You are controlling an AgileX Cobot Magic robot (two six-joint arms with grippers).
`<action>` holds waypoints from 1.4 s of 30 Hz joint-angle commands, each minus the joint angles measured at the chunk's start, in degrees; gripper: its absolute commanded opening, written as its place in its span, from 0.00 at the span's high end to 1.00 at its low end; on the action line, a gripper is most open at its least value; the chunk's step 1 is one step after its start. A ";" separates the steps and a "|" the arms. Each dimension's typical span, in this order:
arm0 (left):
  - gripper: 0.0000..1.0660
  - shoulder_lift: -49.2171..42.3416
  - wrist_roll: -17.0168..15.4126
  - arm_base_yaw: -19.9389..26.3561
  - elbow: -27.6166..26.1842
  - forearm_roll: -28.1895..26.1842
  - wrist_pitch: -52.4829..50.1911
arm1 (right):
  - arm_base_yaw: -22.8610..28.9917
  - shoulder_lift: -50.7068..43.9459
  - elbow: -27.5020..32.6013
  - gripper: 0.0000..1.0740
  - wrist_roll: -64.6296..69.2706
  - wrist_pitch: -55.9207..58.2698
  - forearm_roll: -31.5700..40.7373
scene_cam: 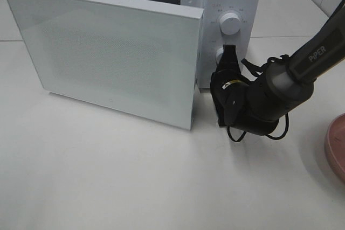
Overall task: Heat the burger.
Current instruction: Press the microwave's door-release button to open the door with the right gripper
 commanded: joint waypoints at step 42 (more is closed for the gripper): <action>0.08 -0.80 -0.46 -0.34 0.00 -0.11 -0.74 | -2.69 -15.76 11.17 1.00 -8.59 17.48 -7.96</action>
